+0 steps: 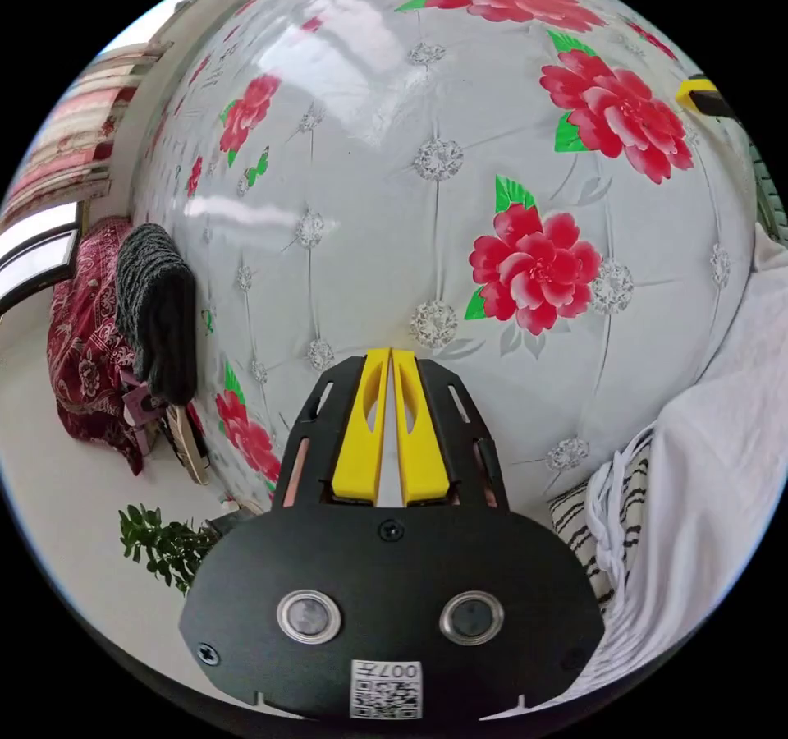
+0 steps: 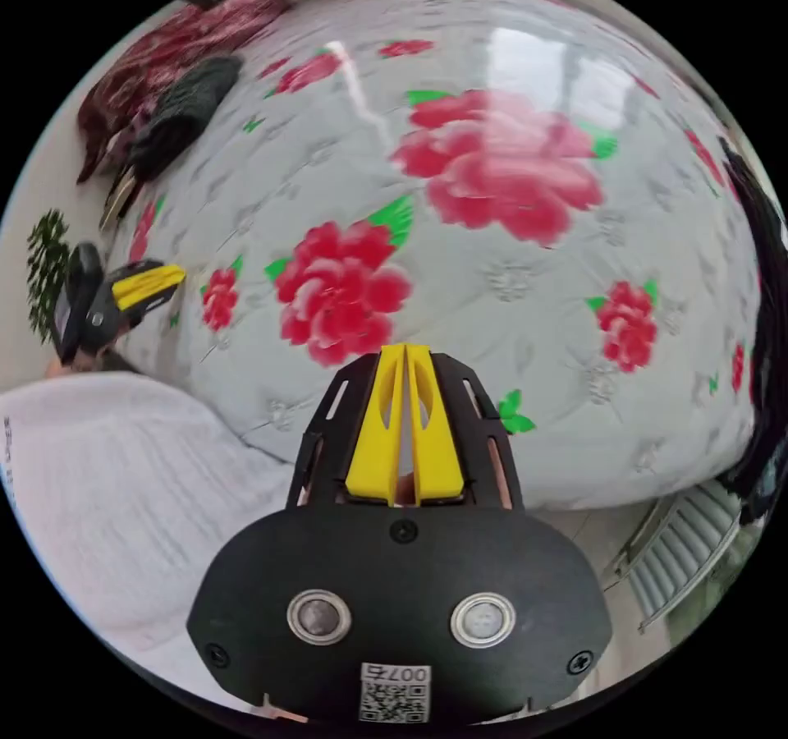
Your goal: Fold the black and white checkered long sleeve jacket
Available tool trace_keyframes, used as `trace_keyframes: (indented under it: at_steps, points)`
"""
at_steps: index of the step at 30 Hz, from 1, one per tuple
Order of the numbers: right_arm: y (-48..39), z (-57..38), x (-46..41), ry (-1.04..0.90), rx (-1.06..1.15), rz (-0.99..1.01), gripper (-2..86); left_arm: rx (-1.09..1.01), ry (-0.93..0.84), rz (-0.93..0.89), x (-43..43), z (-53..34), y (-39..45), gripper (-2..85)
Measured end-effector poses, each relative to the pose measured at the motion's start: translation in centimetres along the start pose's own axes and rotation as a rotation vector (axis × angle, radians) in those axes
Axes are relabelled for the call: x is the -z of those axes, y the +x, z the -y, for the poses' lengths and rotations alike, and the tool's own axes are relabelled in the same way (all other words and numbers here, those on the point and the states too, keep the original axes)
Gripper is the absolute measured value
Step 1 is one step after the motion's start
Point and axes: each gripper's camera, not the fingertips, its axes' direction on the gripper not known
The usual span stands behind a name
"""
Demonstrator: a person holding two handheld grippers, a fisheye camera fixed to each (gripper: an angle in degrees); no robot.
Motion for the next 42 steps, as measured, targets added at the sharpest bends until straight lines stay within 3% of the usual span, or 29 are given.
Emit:
trace_keyframes:
  at_steps: [7,13,17,20,24,26,28,32,37,42]
  points:
    - [26.5,-4.3,13.6,0.341,-0.569,-0.332,4.6,0.206,-0.133,-0.085,0.1,2.2,-1.2,-1.0]
    - [43.7,-6.6,27.1,0.541,-0.848,-0.526,11.8,0.422,-0.124,-0.316,3.4,2.2,-1.7,-1.0]
    - [51.1,-6.1,30.7,0.500,-0.918,-0.510,15.6,0.475,-0.026,-0.526,6.1,2.2,-0.8,-1.0]
    - [55.4,-6.0,31.8,0.473,-0.957,-0.511,16.3,0.477,-0.029,-0.514,7.1,1.8,-0.5,-1.0]
    - [61.2,-3.9,28.8,0.235,-0.974,-0.352,13.7,0.411,0.070,-0.529,8.6,1.1,-0.2,-1.0]
    - [61.7,-2.6,27.7,0.126,-0.974,-0.442,10.7,0.392,0.071,-0.530,8.8,1.0,0.0,-1.0]
    - [60.6,-1.1,26.8,0.052,-0.862,-0.597,5.1,0.383,0.073,-0.531,8.9,0.8,0.2,-1.0]
    - [58.4,-0.8,27.5,0.161,-0.680,-0.472,1.5,0.355,0.108,-0.518,9.2,-0.2,0.4,-1.0]
    - [52.0,-2.4,30.7,0.442,-0.323,-0.014,0.0,0.288,0.195,-0.497,9.6,-2.2,0.1,-0.9]
    - [39.6,-0.3,28.2,0.434,0.033,0.235,-0.2,0.311,0.386,-0.577,10.9,-5.9,-2.6,-0.3]
